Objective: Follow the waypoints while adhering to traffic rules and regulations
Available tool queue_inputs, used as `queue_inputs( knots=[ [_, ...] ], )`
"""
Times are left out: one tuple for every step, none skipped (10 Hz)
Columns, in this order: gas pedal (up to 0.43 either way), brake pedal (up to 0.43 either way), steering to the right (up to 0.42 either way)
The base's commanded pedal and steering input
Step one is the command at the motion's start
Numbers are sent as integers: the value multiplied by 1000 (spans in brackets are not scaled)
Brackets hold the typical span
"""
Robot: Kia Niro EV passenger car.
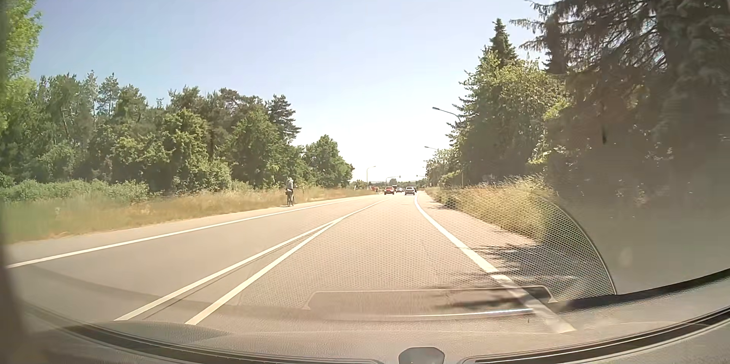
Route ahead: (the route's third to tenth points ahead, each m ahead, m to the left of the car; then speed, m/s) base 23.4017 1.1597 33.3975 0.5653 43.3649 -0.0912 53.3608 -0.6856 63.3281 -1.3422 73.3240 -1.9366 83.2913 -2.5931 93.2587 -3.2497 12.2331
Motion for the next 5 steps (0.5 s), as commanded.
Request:
queue_inputs(
  knots=[
    [47,30,5],
    [47,30,5],
    [47,30,4],
    [47,30,5],
    [47,30,4]
  ],
)
